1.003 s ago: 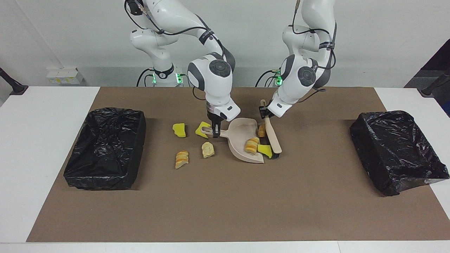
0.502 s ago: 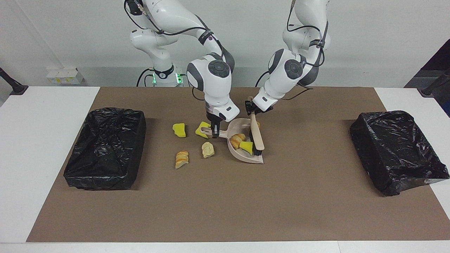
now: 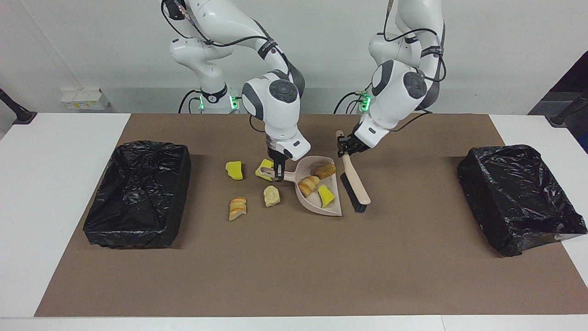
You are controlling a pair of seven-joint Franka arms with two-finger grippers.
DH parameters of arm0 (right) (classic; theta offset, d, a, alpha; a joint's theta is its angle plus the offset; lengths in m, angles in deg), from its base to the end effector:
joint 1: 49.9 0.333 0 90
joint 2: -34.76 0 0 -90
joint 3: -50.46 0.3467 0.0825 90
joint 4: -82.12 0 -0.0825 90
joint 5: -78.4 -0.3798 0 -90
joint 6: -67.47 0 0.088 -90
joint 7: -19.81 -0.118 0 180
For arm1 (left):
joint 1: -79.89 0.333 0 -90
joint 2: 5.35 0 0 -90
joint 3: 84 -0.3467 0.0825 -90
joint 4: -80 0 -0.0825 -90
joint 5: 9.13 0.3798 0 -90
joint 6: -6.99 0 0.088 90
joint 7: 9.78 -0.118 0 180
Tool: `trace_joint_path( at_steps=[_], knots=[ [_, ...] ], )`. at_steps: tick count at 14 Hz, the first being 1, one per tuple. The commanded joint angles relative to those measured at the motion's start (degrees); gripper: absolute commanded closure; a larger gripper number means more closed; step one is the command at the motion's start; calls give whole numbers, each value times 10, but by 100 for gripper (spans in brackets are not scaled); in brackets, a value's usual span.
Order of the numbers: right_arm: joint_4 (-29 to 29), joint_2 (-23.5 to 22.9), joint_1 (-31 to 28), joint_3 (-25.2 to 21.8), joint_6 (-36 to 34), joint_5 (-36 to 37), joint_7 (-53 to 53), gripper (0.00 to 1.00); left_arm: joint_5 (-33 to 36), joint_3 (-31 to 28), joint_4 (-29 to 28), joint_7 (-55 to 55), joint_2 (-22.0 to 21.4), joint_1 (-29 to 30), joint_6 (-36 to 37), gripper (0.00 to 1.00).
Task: Sweep and dump trash in bin
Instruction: 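Sweep the bread and sponges into the dustpan with the left gripper's brush, then carry the dustpan with the right gripper over the nearer bin and tip it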
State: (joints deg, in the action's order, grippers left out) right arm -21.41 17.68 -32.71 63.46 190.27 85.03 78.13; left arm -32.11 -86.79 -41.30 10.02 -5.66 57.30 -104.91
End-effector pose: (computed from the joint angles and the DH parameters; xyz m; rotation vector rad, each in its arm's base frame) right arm 0.5631 0.3078 0.4076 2.1648 2.2157 0.0585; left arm 0.4792 -0.2043 0.4301 2.8197 0.2560 -0.3854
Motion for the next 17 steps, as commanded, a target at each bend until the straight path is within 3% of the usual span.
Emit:
trace_joint_path(
  at_steps=[1,6,11,15,17],
  knots=[
    [-19,33,-39,6,15,-38,73,100,17,5,-16,1,-14,14,45,100],
    [-51,102,-108,6,1,-85,156,100,68,12,-92,23,-62,-5,32,100],
    [-50,169,-192,6,-46,-103,208,100,86,14,-155,86,-108,-103,-22,100],
    [-45,177,-302,3,-64,-149,356,100,86,19,-191,120,-130,-163,-43,100],
    [-45,177,-364,2,-64,-163,449,100,86,23,-226,146,-135,-191,-92,100]
  ],
)
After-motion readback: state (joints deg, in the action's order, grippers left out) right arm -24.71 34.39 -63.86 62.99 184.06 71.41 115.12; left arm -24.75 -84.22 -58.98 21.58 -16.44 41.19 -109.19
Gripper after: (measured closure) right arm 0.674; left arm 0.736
